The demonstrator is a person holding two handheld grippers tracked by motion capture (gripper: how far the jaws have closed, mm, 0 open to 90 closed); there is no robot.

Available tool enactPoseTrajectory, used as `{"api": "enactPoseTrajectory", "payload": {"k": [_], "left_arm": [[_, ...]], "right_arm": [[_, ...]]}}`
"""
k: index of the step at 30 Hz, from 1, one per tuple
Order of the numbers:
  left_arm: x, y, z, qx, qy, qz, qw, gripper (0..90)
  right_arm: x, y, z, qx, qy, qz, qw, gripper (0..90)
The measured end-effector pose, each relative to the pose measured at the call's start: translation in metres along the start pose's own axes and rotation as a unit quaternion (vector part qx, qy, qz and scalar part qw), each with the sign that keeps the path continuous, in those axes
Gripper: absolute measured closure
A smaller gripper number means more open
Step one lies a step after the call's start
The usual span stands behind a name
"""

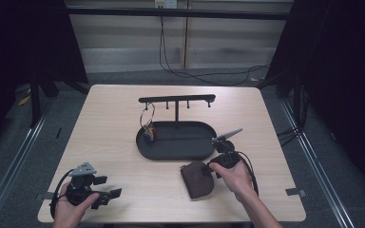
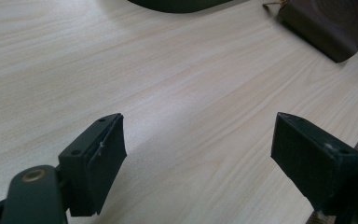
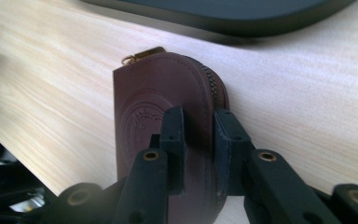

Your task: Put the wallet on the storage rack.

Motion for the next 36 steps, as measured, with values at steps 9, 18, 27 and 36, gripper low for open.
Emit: {"api": "enactPoseTrajectory", "payload": {"k": [9, 18, 27, 36], "left_arm": [[0.0, 0.0, 0.001, 0.001, 0.001, 0.0, 1.0, 17.7], [0.001, -0.001, 0.001, 0.004, 0.001, 0.006, 1.0, 18.6], [0.001, 0.0, 0.001, 0.008, 0.0, 0.008, 0.9999, 18.6], [-0.002, 0.003, 0.0, 0.007, -0.005, -0.005, 1.0, 18.8]], "right_arm": [[-0.01, 0.012, 0.013, 0.007, 0.032, -0.003, 0.9995, 83.0], [-0.017, 0.017, 0.023, 0.033, 0.072, 0.01, 0.9968, 83.6], [-0.031, 0.031, 0.033, 0.056, 0.098, 0.015, 0.9935, 83.5], [-0.039, 0.048, 0.034, 0.08, 0.119, 0.023, 0.9894, 83.5]]}}
Point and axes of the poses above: each handheld gripper's, and its own axes: y roughly backward along the jaws, x roughly out of its underside, z roughly to its left, the point moved 9 cm from there along -y, roughly forward along the jaws, and after that the axes turned 9 degrees about -z, right-handed, at the moved point
